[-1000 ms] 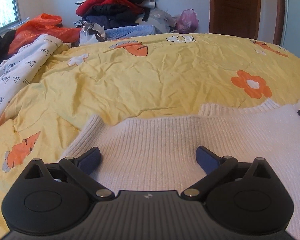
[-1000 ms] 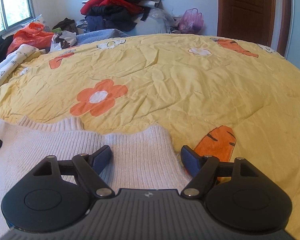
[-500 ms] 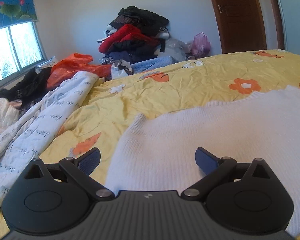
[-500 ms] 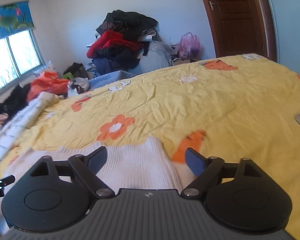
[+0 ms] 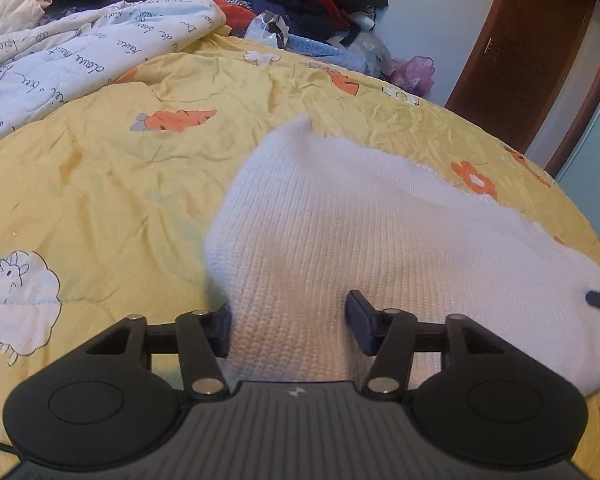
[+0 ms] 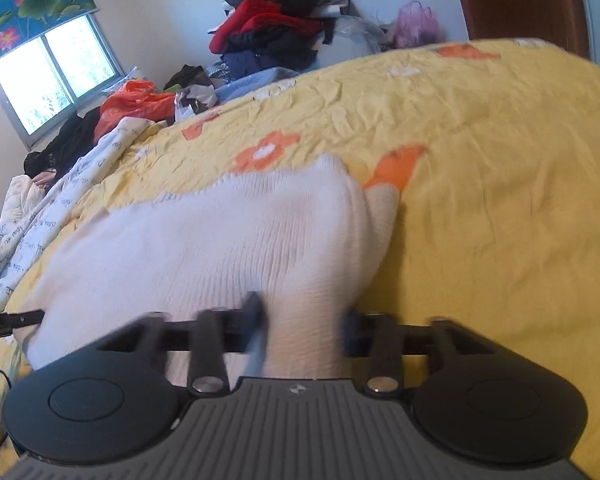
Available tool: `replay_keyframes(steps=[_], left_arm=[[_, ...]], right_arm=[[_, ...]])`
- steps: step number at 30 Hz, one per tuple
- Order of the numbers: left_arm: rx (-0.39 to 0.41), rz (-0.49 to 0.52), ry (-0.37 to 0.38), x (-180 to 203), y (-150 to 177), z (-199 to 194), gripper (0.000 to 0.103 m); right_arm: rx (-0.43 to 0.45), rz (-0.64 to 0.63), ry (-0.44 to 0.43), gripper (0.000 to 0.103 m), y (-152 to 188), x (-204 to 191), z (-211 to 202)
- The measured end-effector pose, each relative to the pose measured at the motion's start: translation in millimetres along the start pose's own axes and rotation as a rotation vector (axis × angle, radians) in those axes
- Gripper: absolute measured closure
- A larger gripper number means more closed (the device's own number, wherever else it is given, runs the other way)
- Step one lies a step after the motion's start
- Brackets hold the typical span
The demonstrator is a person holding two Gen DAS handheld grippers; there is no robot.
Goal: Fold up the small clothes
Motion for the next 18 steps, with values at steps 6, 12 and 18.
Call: replay_keyframes(steps=[6,12,18], left_arm=[[0.033,0.032,-0.003,1.0,7.1,-4.2,0.052],[-0.005,-0.046,0.032,-12.9,14.3,-25.2,0.027],[-0.003,-0.415,0.185,-35.1,29.0,-36.0,0.016]], right_arm=[[0.013,-0.06,0.063,0.065,6.7,13.5,3.8],[0.097,0.149,0.042,0.026,6.1,25.4,-44.0],[0.022,0.337,-0.032,0.021,46.4,30.8,-70.3]])
Point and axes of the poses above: each gripper's, at about its wrist camera, not at the fingertips, and z roughly the way its jaws point, x to its right, y to its underside, the point moved 8 cm from there along z, roughly the way its jaws point, and after that the axes turned 4 degrees about x, right-handed, at the moved point
